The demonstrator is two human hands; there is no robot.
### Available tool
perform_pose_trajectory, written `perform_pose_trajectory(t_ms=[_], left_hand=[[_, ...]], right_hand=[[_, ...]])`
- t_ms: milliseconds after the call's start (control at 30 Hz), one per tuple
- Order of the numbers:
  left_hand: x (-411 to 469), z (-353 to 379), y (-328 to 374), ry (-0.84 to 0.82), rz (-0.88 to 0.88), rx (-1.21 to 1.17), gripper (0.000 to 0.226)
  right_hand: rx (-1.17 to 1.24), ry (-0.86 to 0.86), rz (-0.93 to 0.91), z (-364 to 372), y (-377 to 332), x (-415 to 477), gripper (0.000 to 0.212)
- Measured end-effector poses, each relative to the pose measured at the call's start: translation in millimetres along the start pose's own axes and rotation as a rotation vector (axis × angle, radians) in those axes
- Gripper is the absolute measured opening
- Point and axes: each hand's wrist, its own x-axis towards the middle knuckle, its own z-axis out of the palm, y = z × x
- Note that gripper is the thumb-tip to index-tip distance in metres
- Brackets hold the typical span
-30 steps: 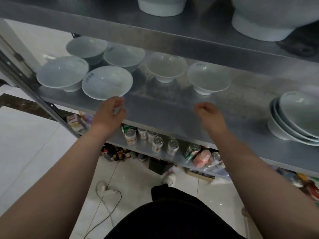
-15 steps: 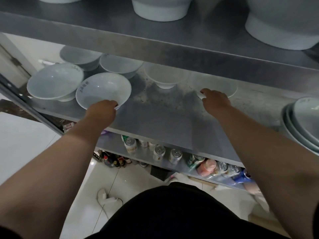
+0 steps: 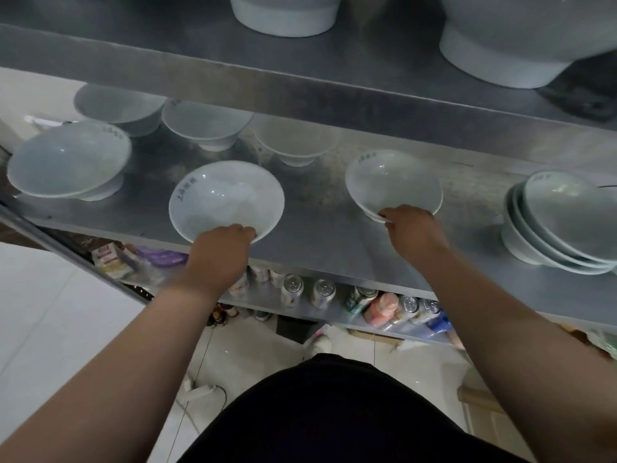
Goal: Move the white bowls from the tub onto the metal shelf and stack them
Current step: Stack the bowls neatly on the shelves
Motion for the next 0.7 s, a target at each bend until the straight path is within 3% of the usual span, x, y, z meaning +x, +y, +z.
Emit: perform_pose_trajectory(t_ms=[267, 433, 500, 700], left_hand=[[-9, 1, 43, 0.046, 0.156, -0.002, 0.043], [-12, 1, 41, 0.045, 0.177, 0.007, 0.056], [-15, 1, 37, 0.065, 0.191, -0.005, 0.059], [-12, -20, 53, 0.149, 0.263, -0.041, 0.058]], right_hand=[[-0.018, 0.051, -0.019, 4, -5, -50, 0.026], [-0.071, 0.054, -0.046, -3, -9, -82, 0.056], [-0.049, 0.034, -0.048, -9, -6, -88, 0.059], [-0.048, 0.284, -0.115, -27, 9, -116, 0.053]])
